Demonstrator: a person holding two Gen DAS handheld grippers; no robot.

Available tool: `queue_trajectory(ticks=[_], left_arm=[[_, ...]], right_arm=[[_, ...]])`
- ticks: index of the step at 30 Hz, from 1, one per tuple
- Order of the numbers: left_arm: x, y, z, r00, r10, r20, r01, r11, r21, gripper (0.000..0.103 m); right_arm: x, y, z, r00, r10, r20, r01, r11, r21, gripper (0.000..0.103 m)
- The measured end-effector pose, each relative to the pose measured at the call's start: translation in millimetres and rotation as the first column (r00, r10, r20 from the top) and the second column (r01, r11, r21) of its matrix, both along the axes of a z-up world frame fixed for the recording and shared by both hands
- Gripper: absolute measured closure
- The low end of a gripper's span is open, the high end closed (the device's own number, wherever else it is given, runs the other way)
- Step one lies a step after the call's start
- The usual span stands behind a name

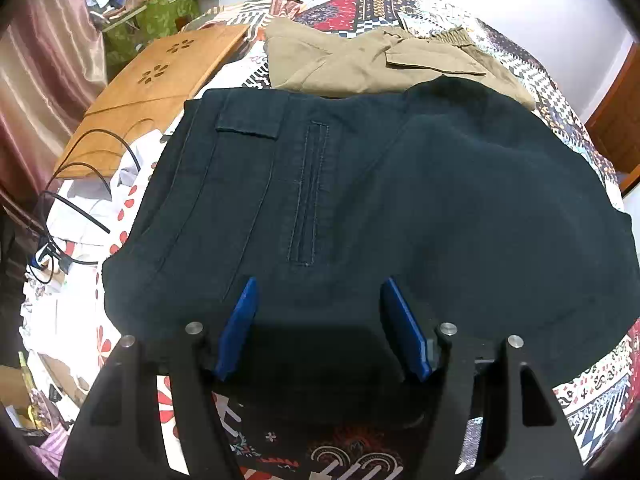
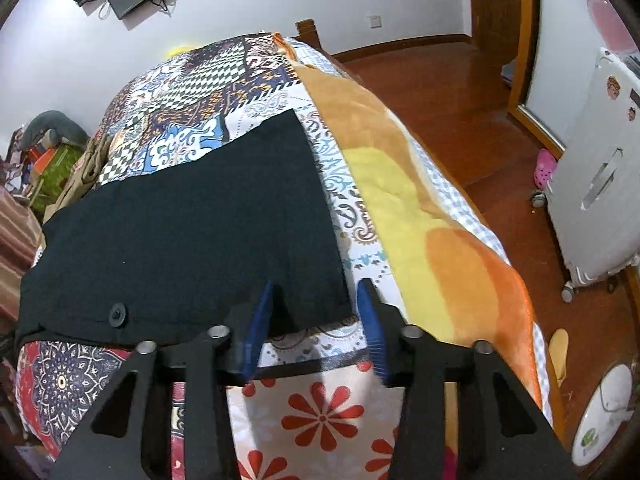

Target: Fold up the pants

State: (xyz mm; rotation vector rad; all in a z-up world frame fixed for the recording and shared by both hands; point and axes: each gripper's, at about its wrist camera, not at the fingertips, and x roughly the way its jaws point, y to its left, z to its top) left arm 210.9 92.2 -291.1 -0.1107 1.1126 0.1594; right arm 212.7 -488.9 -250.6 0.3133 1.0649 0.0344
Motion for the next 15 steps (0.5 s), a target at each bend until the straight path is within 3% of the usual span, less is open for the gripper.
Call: queue_trajectory(ticks=[6,15], left_arm=[[1.0,2.8,-1.4,1.0,-0.003,0.004,0.003,1.0,0.003,0.035],[-0.2,5.6,-2.0,1.0,0.007,0.004,-0.007,1.0,0.008,0.033]], right_arm=[[-2.7,8.9,12.6,0.998,0.038,0.057,-0.034,0.997,-0.068,0.084],[-1.2,6.1,22.2,0.993,0.015,0.118,-0.005,0.997,-0.083,0.092]])
